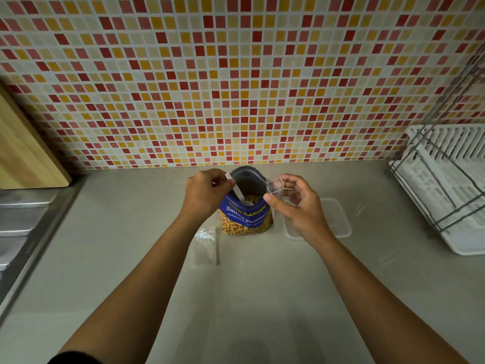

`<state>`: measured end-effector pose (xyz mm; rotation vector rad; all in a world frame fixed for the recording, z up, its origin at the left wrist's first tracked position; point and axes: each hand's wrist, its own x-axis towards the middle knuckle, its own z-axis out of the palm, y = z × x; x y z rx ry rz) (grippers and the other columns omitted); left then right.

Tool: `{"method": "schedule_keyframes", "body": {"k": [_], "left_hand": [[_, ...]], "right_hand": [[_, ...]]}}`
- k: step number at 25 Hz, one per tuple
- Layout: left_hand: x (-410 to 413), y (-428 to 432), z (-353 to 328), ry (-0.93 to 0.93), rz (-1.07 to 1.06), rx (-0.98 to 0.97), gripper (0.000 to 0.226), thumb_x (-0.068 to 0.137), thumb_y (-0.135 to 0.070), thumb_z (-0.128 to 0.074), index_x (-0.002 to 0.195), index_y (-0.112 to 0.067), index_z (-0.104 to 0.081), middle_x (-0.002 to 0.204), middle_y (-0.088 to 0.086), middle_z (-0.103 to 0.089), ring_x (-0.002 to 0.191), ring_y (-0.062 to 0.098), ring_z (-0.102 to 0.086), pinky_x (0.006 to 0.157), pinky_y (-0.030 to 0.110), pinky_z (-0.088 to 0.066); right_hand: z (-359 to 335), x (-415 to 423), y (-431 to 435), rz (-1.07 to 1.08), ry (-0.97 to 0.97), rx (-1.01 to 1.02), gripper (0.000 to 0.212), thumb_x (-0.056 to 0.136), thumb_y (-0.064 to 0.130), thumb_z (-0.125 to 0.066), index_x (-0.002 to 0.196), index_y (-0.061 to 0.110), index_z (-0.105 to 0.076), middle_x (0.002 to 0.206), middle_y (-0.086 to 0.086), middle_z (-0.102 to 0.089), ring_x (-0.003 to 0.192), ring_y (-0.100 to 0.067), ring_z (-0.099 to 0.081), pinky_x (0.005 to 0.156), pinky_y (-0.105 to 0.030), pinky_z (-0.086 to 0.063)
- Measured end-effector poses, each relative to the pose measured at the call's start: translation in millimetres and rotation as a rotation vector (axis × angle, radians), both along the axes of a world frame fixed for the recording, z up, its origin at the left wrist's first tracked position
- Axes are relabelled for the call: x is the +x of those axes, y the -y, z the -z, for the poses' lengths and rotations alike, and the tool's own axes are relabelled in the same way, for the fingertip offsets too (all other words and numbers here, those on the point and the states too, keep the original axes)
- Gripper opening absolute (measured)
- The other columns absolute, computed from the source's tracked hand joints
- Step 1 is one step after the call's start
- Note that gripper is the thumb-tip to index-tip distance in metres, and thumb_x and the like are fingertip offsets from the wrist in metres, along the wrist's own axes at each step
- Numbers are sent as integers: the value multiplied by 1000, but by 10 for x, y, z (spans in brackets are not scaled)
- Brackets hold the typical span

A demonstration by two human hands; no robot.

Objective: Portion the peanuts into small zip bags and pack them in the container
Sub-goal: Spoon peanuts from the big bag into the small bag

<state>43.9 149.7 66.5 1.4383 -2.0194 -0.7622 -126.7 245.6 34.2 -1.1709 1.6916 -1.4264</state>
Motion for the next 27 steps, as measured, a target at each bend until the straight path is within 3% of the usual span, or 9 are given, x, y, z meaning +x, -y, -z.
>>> {"method": "schedule_keyframes", "body": {"k": [3, 5, 7, 10, 13, 17, 21, 25, 27], "left_hand": [[-66, 34, -25, 130, 47, -221, 25, 91, -29, -56, 100, -7, -65, 94, 8, -69, 86, 21, -60, 76, 32, -49], [-70, 58, 24, 323, 94, -297, 26, 93, -31, -52, 104, -11, -64, 95, 9, -69, 96, 27, -59, 85, 40, -49], [-102, 45, 72, 440, 82, -225, 29, 96, -31, -45, 109, -13, -63, 100, 10, -67, 105, 27, -54, 91, 42, -40], [-229, 48, 87, 464, -33, -138, 30, 95, -30, -42, 108, -14, -64, 105, 7, -63, 119, 23, -44, 99, 46, -30], [-282, 138, 155, 335, -116, 81, 23, 92, -28, -47, 95, -18, -67, 106, 3, -62, 123, 23, -41, 102, 52, -31], [-250, 194, 179, 54, -159, 234, 16, 87, -29, -51, 77, -22, -61, 96, 8, -66, 100, 28, -59, 91, 55, -46], [-187, 198, 91, -132, -172, 291, 21, 91, -21, -51, 92, -9, -68, 97, 9, -68, 94, 24, -61, 89, 44, -52], [-118, 194, 10, -319, -196, 377, 21, 94, -18, -50, 102, -7, -65, 100, 4, -64, 94, 16, -55, 65, 19, -44], [-101, 194, -16, -378, -216, 417, 23, 95, -18, -49, 106, -6, -64, 102, 3, -62, 93, 13, -52, 60, 15, -38]], "right_hand": [[0, -20, 29, -28, 8, 5, 46, 73, 28, -77, 113, 24, -55, 109, 9, -63, 102, -12, -61, 82, -24, -52], [12, -28, 33, -51, -15, 19, 45, 72, 28, -77, 111, 26, -55, 108, 12, -62, 102, -13, -60, 78, -21, -50], [27, -35, 37, -60, -43, 34, 45, 72, 29, -78, 110, 27, -55, 107, 13, -62, 101, -13, -60, 76, -18, -47], [13, -55, 51, -80, -86, 60, 47, 71, 31, -78, 113, 24, -56, 112, 8, -62, 102, -11, -59, 77, -16, -45], [16, -71, 51, -94, -83, 64, 48, 72, 32, -77, 113, 23, -56, 114, 6, -63, 103, -11, -60, 81, -18, -46], [45, -98, 27, -94, -86, 75, 50, 71, 33, -77, 115, 22, -56, 116, 5, -63, 105, -13, -60, 87, -25, -49], [32, -88, 25, -86, -87, 78, 49, 72, 31, -77, 115, 22, -56, 116, 5, -63, 106, -13, -59, 86, -24, -48], [1, -74, 17, -88, -64, 75, 44, 72, 29, -77, 111, 25, -56, 111, 10, -63, 103, -12, -60, 84, -24, -49], [-6, -79, 7, -84, -53, 82, 44, 73, 29, -77, 111, 25, -56, 109, 12, -63, 102, -9, -60, 86, -27, -51]]}}
